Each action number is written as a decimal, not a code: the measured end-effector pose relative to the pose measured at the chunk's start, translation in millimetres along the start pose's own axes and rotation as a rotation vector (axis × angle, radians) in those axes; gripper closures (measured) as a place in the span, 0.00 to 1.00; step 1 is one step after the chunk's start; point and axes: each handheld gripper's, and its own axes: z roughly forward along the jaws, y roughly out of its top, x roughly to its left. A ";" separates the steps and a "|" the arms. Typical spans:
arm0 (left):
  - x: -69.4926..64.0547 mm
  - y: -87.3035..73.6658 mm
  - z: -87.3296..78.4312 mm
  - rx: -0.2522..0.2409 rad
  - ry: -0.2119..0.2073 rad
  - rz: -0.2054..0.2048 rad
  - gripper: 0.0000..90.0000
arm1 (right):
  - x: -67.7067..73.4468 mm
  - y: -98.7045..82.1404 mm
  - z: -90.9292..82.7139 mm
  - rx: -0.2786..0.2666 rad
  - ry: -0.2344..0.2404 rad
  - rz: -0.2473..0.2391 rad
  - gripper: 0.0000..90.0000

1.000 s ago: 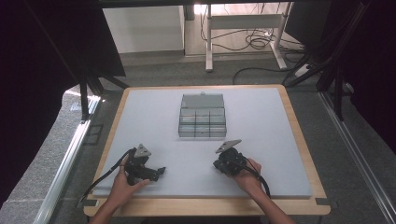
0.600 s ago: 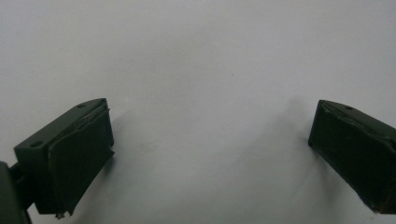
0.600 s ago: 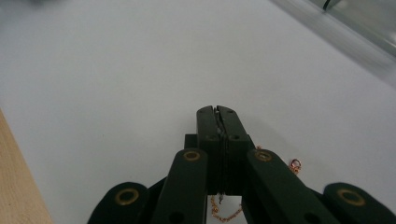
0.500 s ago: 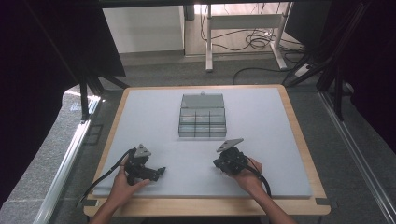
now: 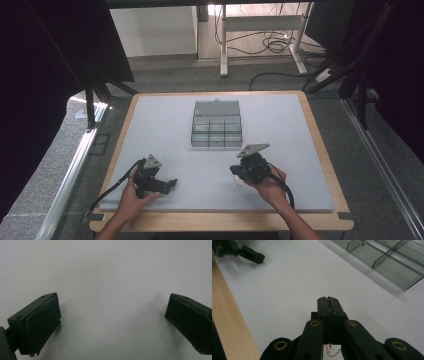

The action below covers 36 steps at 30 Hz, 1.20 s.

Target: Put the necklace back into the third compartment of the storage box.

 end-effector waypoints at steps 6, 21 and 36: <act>0.3 0.1 0.0 0.000 0.000 0.004 0.00 | -2.1 12.5 -19.8 -0.038 -0.007 -0.002 0.98; 0.1 0.1 -0.1 0.002 -0.001 0.000 0.00 | -11.0 36.7 -66.0 -0.145 -0.007 0.031 0.98; 0.4 0.2 -0.1 0.003 -0.001 0.004 0.00 | -18.3 63.0 -98.5 -0.231 -0.017 0.048 0.98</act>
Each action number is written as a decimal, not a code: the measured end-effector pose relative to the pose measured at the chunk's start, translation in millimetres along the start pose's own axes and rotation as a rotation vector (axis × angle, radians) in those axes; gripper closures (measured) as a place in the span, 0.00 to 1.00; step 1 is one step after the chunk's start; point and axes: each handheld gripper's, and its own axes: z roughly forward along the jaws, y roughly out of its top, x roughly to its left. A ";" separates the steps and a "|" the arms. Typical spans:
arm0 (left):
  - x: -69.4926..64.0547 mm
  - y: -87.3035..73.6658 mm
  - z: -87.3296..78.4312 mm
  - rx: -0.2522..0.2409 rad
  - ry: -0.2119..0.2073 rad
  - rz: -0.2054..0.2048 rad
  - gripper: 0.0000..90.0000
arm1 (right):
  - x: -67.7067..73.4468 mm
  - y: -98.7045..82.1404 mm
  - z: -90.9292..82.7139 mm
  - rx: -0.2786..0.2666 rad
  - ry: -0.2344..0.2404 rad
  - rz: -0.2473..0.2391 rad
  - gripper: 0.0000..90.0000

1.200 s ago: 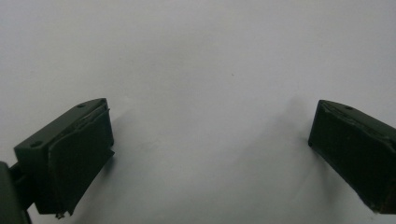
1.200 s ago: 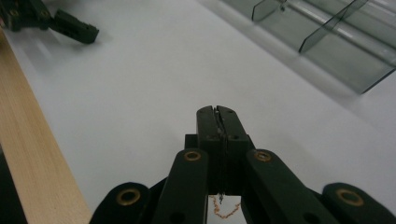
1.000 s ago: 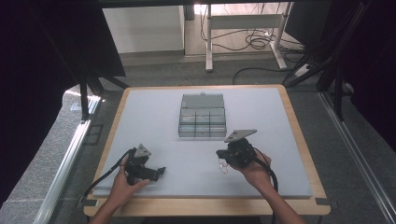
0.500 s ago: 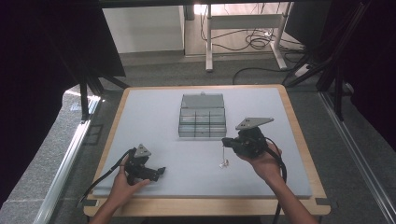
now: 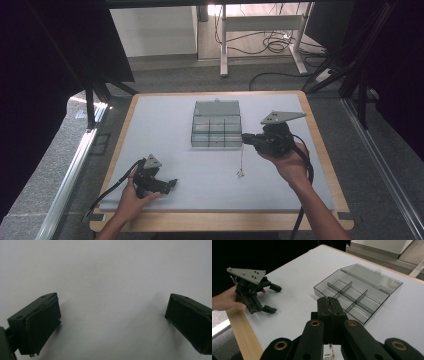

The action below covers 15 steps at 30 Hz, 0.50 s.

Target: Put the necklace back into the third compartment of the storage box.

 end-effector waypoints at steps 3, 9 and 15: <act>0.0 0.0 0.0 0.000 0.000 0.000 0.00 | -0.9 5.0 -2.9 -0.012 -0.002 0.002 0.98; -0.3 -0.1 0.0 0.000 -0.001 -0.004 0.00 | -1.7 14.1 -7.9 -0.034 -0.004 0.006 0.98; -0.1 -0.1 0.0 0.001 -0.001 -0.002 0.00 | -2.1 22.4 -10.8 -0.048 -0.009 0.006 0.98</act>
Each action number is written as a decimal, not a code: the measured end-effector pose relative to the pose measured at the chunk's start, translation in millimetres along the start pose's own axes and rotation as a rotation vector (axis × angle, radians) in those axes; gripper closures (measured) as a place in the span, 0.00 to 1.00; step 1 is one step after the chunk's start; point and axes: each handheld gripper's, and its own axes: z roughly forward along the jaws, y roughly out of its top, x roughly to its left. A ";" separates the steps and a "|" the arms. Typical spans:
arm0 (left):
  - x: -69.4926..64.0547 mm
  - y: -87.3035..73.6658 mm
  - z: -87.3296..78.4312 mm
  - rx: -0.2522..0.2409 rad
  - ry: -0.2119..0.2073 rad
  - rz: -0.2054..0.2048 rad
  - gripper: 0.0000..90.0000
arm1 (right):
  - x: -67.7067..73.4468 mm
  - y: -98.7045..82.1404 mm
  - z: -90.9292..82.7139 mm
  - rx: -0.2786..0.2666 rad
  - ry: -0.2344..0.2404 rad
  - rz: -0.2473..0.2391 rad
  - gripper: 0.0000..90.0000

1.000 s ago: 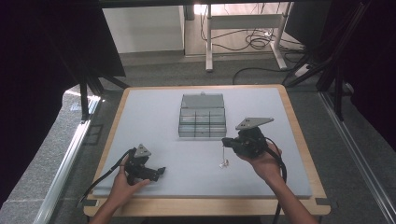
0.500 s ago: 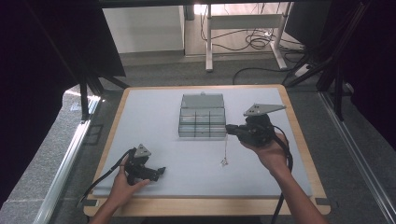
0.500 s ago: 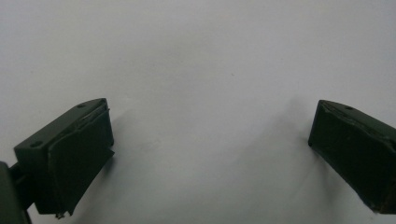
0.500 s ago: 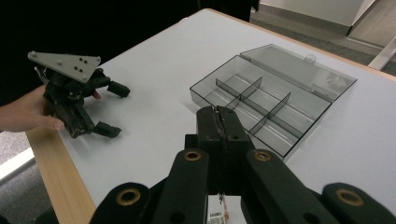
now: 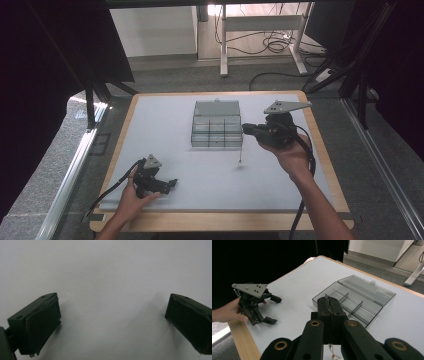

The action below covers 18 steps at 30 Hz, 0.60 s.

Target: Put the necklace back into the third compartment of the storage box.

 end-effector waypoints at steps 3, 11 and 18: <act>-0.1 0.0 0.0 -0.001 0.000 -0.001 0.00 | -1.0 4.5 -0.9 -0.008 -0.003 0.003 0.98; 0.1 0.0 -0.2 0.002 -0.001 0.001 0.00 | -4.2 15.0 -1.4 -0.029 -0.012 0.012 0.98; 0.1 0.0 -0.2 0.001 -0.001 0.001 0.00 | -7.6 23.8 -2.1 -0.048 -0.028 0.023 0.98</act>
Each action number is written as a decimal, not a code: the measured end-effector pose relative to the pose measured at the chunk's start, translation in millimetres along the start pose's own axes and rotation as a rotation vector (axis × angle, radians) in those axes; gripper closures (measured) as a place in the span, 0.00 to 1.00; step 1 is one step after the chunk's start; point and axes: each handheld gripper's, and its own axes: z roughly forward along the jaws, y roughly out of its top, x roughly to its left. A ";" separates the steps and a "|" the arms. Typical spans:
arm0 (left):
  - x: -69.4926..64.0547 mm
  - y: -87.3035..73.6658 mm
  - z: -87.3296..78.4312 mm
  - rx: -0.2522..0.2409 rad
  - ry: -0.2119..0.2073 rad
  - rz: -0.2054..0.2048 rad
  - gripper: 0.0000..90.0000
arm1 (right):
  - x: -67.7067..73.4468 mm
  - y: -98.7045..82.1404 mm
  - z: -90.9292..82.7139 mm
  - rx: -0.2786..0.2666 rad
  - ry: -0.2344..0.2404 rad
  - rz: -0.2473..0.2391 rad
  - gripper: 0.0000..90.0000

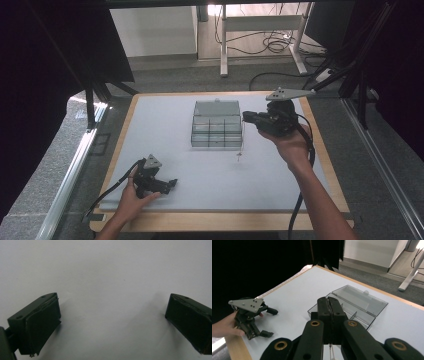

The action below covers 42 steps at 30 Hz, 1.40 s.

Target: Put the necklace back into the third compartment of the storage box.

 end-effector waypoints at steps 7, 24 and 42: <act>0.0 0.0 0.0 0.000 0.000 0.000 0.00 | -2.9 9.4 2.3 -0.013 -0.012 0.010 0.98; 0.0 0.0 0.0 0.000 0.000 0.000 0.00 | -17.0 30.7 10.0 -0.047 -0.018 0.062 0.98; 0.0 -0.1 0.1 -0.001 0.000 0.000 0.00 | -29.9 54.0 20.2 -0.057 -0.051 0.083 0.98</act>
